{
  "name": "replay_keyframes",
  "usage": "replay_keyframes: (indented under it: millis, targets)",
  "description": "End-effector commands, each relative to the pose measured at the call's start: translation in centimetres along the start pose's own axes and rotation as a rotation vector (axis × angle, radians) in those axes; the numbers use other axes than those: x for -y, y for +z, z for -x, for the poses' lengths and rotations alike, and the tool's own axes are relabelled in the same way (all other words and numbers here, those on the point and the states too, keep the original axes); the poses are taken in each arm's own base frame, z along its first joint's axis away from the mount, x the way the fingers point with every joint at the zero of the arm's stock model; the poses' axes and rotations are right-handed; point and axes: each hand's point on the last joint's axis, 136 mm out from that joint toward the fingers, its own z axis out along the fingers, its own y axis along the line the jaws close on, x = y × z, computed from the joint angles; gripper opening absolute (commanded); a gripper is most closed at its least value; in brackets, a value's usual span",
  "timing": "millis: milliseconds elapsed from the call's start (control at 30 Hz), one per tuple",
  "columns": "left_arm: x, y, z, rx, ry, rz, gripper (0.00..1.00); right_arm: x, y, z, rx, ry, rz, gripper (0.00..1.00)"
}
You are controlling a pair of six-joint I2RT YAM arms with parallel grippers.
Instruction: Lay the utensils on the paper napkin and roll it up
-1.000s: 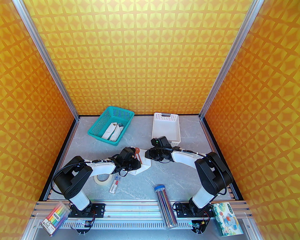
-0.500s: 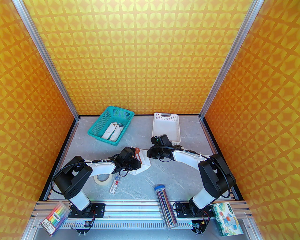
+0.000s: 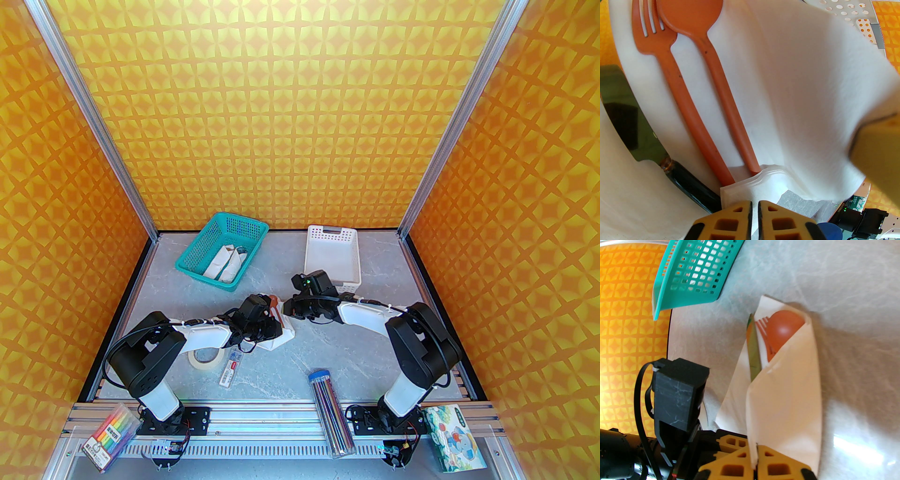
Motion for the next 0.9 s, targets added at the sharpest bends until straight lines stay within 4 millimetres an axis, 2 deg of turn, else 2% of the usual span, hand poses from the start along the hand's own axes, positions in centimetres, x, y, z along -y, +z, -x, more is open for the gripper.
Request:
replay_keyframes:
  millis: [0,267,600,867]
  targets:
    - [-0.1,0.2,0.6,0.020,-0.005,0.005,0.13,-0.2,1.0,-0.6,-0.015,0.024,0.020,0.08]
    - [0.3,-0.5,1.0,0.043,0.001,-0.016,0.14,0.1,2.0,-1.4,-0.028,0.048,0.019,0.08]
    - [0.0,-2.8,2.1,0.089,-0.001,-0.024,0.19,0.0,2.6,-1.5,-0.035,0.049,0.014,0.08]
    - [-2.4,-6.0,3.5,0.168,-0.067,-0.015,0.22,-0.1,3.2,-2.0,-0.051,0.050,0.019,0.09]
